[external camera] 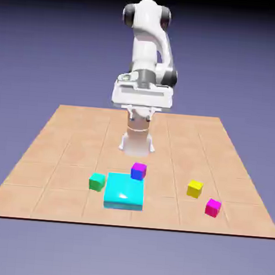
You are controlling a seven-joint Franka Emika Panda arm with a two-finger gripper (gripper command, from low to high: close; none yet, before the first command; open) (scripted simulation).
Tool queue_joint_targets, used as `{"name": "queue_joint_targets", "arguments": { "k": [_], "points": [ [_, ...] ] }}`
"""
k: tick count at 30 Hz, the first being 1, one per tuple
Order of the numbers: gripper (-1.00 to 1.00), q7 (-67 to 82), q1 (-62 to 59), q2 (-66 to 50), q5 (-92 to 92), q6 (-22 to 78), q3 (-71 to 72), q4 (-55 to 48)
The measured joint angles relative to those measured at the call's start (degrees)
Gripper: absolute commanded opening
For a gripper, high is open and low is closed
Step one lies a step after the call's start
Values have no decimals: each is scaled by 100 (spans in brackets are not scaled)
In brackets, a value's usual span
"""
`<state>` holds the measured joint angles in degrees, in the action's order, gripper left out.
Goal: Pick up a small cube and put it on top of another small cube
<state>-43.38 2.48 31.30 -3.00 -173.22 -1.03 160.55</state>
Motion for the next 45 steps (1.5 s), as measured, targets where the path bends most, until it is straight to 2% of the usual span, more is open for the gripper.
{"name": "queue_joint_targets", "arguments": {
  "k": [45],
  "points": [
    [0,-3434,6687,-5074,-11213,2919,-3831,-1685]
  ]
}}
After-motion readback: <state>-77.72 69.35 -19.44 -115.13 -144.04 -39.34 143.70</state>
